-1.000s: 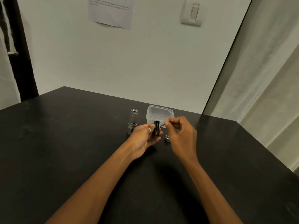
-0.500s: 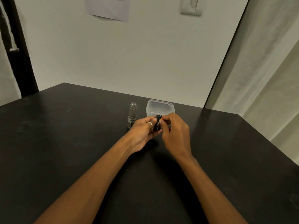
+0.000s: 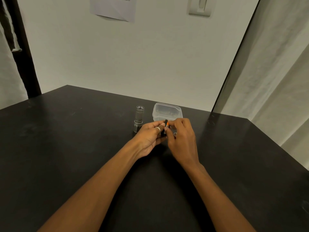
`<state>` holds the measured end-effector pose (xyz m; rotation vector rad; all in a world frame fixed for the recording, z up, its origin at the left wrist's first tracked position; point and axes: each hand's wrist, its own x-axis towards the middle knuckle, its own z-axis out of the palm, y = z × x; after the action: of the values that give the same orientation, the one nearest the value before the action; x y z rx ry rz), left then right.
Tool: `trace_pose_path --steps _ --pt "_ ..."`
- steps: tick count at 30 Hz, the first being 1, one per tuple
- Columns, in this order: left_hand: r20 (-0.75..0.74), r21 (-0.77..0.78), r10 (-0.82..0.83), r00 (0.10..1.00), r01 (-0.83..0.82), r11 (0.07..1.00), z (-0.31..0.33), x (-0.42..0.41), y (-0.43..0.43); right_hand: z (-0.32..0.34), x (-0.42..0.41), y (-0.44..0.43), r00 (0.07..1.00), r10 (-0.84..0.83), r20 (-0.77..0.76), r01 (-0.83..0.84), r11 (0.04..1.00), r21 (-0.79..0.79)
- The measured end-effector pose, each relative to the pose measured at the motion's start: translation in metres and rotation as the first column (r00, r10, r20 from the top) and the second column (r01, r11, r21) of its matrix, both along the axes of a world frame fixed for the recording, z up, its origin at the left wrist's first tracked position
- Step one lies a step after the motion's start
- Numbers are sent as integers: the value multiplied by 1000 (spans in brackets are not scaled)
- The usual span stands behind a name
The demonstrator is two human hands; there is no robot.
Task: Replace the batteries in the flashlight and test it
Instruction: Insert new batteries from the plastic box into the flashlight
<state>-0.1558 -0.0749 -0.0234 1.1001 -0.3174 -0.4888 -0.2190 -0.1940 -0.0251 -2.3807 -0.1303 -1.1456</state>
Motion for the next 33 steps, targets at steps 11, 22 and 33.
trace_pose_path --steps 11,22,33 --pt "-51 -59 3 999 -6 998 2 2 2 -5 -3 4 993 -105 -50 95 981 -170" --pt "-30 -25 -24 999 23 999 6 -5 3 15 -2 -9 985 129 -115 -61 881 468" --pt "58 15 62 996 -63 998 9 -8 4 21 2 -13 947 280 -157 -92 706 702"
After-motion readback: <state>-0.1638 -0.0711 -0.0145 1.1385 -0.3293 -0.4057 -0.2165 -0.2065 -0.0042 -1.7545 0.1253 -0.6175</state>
